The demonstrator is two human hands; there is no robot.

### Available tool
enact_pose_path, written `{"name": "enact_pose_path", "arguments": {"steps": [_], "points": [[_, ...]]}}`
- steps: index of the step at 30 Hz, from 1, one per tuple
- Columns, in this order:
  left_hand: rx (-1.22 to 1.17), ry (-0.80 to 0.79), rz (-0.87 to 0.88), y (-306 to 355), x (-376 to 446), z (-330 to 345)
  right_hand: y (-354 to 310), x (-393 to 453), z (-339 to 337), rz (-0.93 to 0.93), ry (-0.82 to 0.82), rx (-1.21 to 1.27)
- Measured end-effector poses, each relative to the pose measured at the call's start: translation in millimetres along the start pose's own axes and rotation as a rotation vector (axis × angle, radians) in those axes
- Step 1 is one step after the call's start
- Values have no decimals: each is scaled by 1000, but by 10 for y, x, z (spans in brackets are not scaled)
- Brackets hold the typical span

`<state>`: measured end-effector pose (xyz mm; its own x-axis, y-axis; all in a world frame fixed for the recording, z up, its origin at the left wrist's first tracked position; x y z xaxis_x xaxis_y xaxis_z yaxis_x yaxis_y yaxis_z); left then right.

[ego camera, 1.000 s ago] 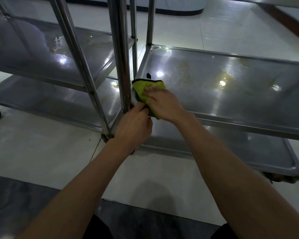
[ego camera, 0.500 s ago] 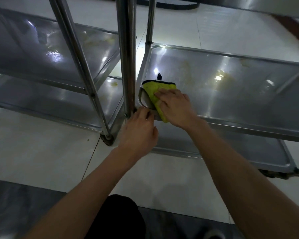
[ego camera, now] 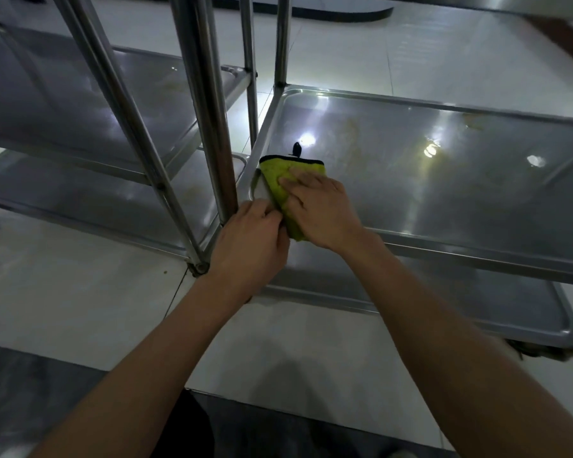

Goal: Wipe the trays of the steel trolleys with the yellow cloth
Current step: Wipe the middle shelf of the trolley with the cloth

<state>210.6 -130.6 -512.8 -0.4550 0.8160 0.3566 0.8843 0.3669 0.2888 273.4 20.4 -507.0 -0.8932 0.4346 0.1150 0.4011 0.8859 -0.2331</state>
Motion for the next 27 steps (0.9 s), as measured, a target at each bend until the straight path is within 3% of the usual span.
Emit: {"name": "enact_pose_path", "arguments": {"steps": [9,19,27], "points": [[-11,-59,59,360,308,98,453,-254,-67,117,10,15],[55,-208,103,877,628,428,1490,-905,-401,336,20,-15],[116,-114,97,870,617,547,2091,-1427,-699,477,85,-27]]}}
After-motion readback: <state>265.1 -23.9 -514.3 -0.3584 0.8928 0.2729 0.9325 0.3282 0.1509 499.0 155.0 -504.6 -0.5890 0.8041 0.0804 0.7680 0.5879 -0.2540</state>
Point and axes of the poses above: each hand's wrist, its own x-axis towards the middle knuckle, its own z-axis out of the palm, y = z × x, the point moved 1 cm from there along x, towards the middle knuckle, and after that the axes turned 2 degrees about x, right-handed, at the moved point
